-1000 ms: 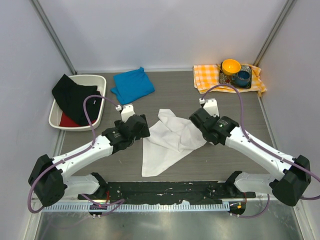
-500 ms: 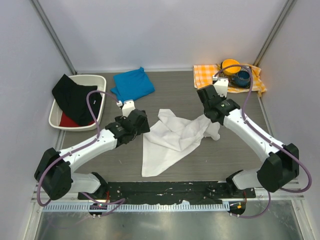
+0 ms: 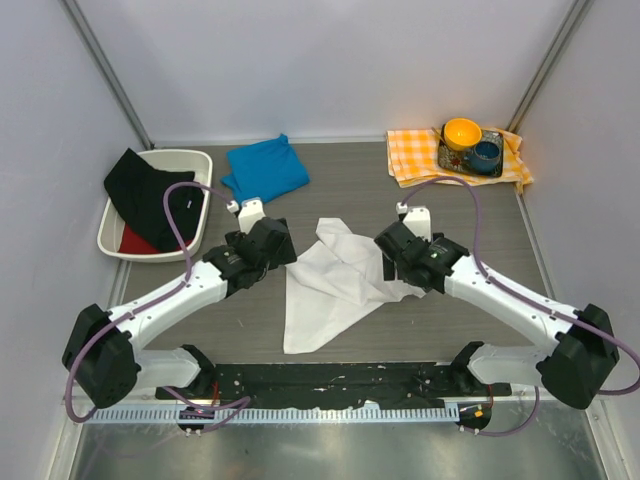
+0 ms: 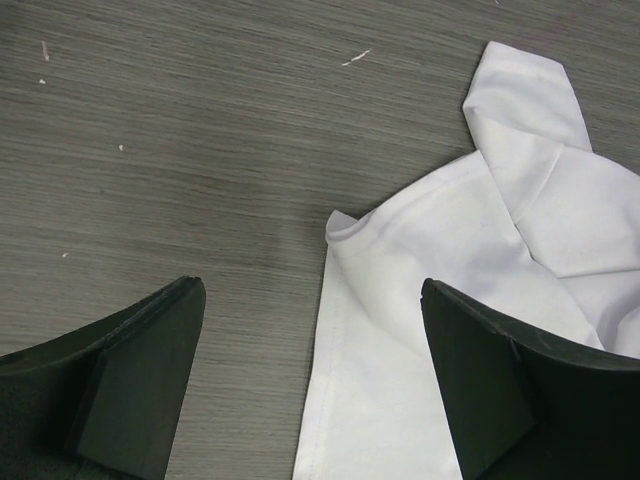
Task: Fold and stack the t-shirts
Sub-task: Flatten the tshirt out
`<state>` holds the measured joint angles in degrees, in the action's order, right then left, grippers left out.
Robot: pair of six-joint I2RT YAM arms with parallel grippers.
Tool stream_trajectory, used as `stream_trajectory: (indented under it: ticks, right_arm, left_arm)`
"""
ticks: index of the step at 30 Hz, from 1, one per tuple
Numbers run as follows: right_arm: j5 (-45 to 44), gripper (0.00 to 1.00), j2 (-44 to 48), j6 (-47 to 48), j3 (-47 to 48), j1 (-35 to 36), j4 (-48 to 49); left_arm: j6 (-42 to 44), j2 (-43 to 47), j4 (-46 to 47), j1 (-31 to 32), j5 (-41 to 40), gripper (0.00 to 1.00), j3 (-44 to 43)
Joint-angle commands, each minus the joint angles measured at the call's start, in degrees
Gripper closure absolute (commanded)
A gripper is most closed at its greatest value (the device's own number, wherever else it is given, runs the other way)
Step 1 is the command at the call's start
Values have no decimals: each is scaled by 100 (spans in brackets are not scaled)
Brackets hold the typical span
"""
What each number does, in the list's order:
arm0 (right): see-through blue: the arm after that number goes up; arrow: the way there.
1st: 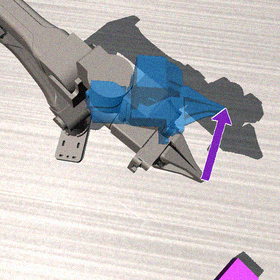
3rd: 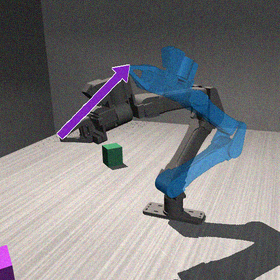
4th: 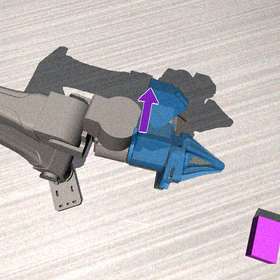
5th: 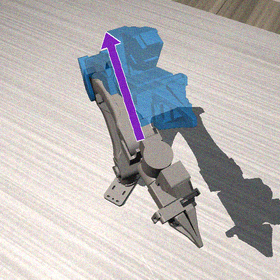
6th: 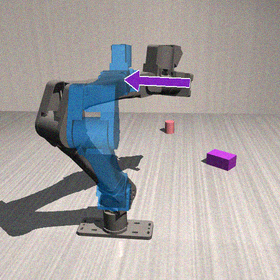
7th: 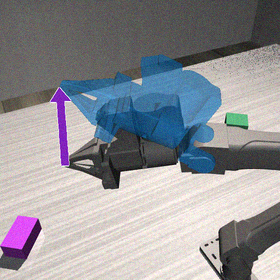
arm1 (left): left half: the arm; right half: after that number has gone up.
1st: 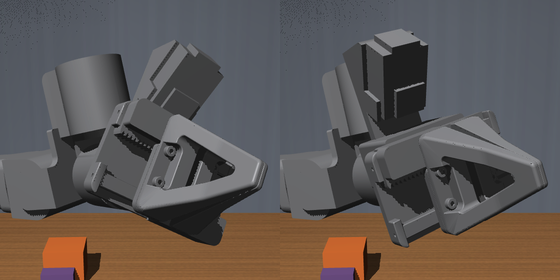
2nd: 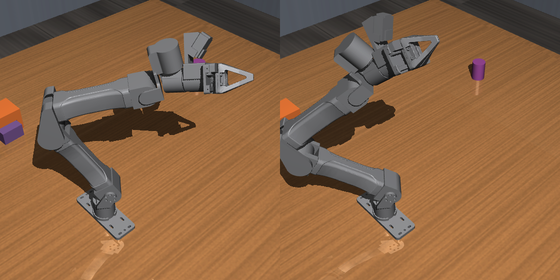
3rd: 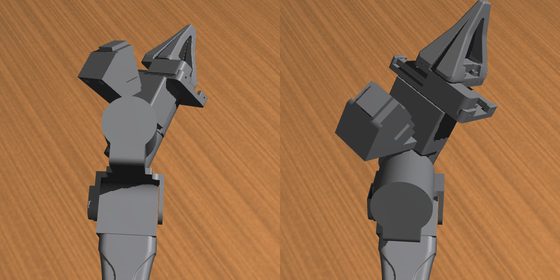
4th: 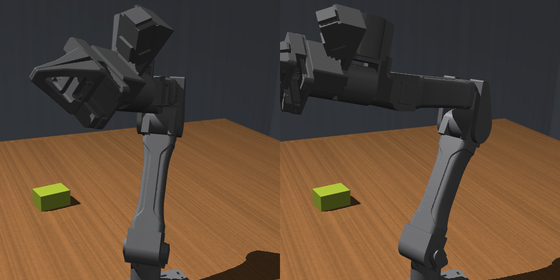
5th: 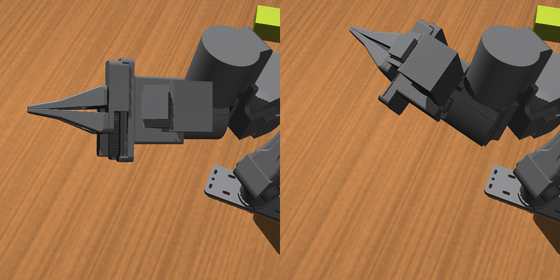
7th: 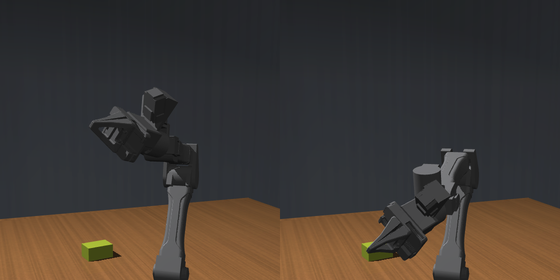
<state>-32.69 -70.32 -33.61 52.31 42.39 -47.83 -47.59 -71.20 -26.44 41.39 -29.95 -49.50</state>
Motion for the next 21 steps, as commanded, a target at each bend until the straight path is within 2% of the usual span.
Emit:
stream_trajectory:
  ticks: [1,4,8,13,21]
  right_arm:
    - [-992,11,265,-121,717,6,-157]
    - [-1354,10,-33,169,903,-38,132]
    - [-1179,24,-604,275,930,-152,546]
    - [-495,32,-1193,416,1035,-214,942]
    - [-18,35,-1071,530,1035,-205,786]
  left_arm:
    - [-13,-69,147,-17,-28,6,-25]
    - [-13,-201,209,-17,60,6,-43]
    - [4,-272,244,-17,86,6,-51]
    - [31,-228,218,-17,43,6,-51]
    - [22,-193,244,-43,51,6,80]
